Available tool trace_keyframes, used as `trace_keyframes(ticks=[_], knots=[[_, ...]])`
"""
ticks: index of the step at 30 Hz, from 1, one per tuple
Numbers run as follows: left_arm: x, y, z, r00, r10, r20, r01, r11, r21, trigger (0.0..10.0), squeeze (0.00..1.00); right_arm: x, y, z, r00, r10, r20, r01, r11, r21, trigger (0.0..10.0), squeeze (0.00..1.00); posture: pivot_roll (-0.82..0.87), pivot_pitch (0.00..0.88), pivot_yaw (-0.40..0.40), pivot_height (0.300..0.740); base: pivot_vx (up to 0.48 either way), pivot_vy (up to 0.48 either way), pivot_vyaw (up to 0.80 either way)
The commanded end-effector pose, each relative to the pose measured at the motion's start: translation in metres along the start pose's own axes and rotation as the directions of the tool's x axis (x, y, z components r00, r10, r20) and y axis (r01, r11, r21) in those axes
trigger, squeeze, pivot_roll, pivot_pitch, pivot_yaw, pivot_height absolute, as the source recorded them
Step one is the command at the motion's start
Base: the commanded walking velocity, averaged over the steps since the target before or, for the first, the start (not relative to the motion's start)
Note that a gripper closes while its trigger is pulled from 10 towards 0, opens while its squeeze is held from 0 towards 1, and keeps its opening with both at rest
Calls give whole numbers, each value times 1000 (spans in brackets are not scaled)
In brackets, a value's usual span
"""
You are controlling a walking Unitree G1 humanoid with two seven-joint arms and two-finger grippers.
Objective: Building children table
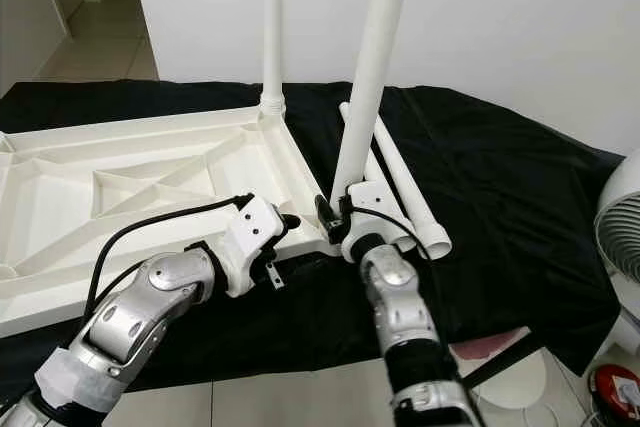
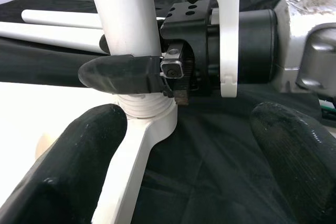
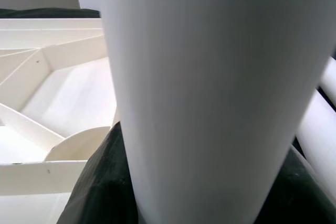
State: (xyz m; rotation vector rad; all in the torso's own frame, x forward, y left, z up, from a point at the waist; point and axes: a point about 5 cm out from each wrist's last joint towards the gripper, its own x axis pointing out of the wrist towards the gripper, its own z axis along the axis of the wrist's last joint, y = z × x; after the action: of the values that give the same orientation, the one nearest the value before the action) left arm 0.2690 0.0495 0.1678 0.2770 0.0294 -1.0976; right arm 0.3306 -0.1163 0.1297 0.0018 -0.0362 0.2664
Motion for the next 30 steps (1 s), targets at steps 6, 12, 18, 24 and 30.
trace_keyframes(ticks=[6,12,18,24,30], knots=[[1,1,-3,1000,17,-9,-17,1000,1,10000,0,-12,13,-13,981,-184,-55,189,976,105,10000,0,51,12,-76,740,0,0,0],[2,1,-3,1000,16,-7,-16,1000,2,10000,0,-13,14,-4,985,-172,-20,173,977,126,10000,1000,50,10,-76,740,0,0,0],[2,5,-2,999,35,-10,-35,999,7,10000,0,-18,6,6,986,-157,52,150,981,124,10000,1000,50,10,-77,740,0,0,0],[0,8,-6,998,55,-35,-55,998,2,10000,0,-29,5,7,993,-91,80,82,991,105,10000,455,42,23,-67,740,0,0,0],[-2,21,-26,978,144,-153,-150,988,-31,10000,0,-44,-12,18,980,-129,152,115,988,99,10000,0,34,37,-65,740,0,0,0]])
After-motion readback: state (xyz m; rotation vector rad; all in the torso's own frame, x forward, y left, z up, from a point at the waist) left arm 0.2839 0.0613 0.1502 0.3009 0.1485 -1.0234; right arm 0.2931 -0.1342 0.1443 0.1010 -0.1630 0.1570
